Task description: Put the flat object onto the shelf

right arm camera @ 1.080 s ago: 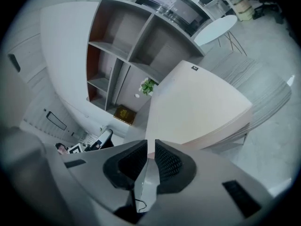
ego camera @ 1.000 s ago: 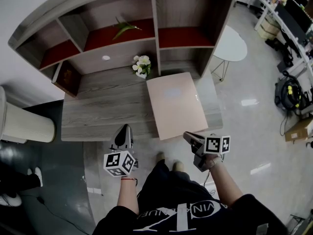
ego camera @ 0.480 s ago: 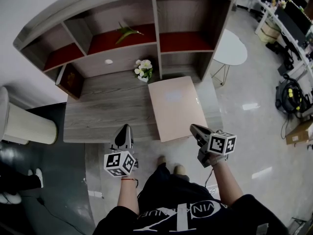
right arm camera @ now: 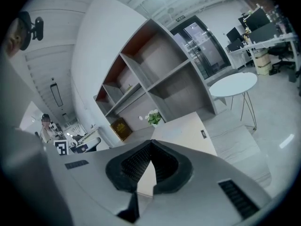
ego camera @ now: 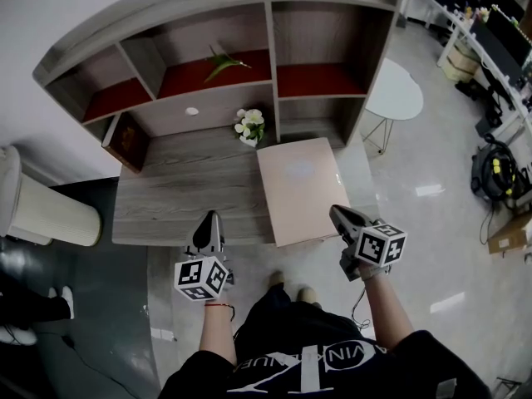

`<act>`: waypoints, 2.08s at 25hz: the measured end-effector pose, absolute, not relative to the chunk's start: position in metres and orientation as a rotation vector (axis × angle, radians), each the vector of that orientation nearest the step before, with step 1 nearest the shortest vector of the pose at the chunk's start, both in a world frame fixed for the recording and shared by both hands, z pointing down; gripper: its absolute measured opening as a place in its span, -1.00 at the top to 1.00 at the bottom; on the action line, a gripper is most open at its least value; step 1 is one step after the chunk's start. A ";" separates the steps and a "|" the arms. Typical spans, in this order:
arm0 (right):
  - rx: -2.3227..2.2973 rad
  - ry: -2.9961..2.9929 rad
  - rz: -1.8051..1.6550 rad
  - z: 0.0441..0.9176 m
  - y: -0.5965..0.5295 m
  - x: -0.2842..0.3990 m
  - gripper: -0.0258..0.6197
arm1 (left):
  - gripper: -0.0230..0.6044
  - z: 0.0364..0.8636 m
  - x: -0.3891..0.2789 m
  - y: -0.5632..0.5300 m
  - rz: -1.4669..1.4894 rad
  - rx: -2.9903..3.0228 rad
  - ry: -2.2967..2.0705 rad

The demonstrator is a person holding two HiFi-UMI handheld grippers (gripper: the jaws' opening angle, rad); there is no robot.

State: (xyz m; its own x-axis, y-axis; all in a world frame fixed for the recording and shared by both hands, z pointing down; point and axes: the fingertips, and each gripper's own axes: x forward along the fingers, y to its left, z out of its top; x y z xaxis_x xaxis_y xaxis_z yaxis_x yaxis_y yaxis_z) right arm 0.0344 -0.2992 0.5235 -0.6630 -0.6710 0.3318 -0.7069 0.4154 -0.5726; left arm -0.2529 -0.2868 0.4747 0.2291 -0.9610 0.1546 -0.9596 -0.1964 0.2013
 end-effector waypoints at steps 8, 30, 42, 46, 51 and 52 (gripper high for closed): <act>1.326 -2.651 0.928 0.500 -0.314 0.044 0.89 | 0.91 0.463 -0.255 -0.291 -0.027 2.257 -1.836; 1.389 -2.766 0.644 0.453 -0.335 0.048 0.89 | 0.91 0.425 -0.268 -0.302 -0.065 2.289 -1.933; 1.488 -2.788 0.421 0.424 -0.348 0.061 0.89 | 0.91 0.410 -0.271 -0.308 -0.083 2.308 -1.969; 1.503 -2.791 0.376 0.417 -0.352 0.065 0.89 | 0.91 0.404 -0.271 -0.310 -0.089 2.316 -1.982; 1.509 -2.798 0.330 0.410 -0.355 0.066 0.89 | 0.91 0.399 -0.274 -0.311 -0.101 2.316 -1.999; 1.509 -2.800 0.323 0.409 -0.355 0.066 0.89 | 0.91 0.399 -0.274 -0.311 -0.101 2.315 -2.002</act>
State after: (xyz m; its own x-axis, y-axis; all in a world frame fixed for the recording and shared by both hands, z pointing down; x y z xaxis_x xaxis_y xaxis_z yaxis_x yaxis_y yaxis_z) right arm 0.0662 -0.3552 0.4092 -0.5534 -0.8316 0.0466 -0.8204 0.5346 -0.2028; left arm -0.2744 -0.3107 0.3988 0.1444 -0.9895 0.0022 -0.9843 -0.1434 0.1032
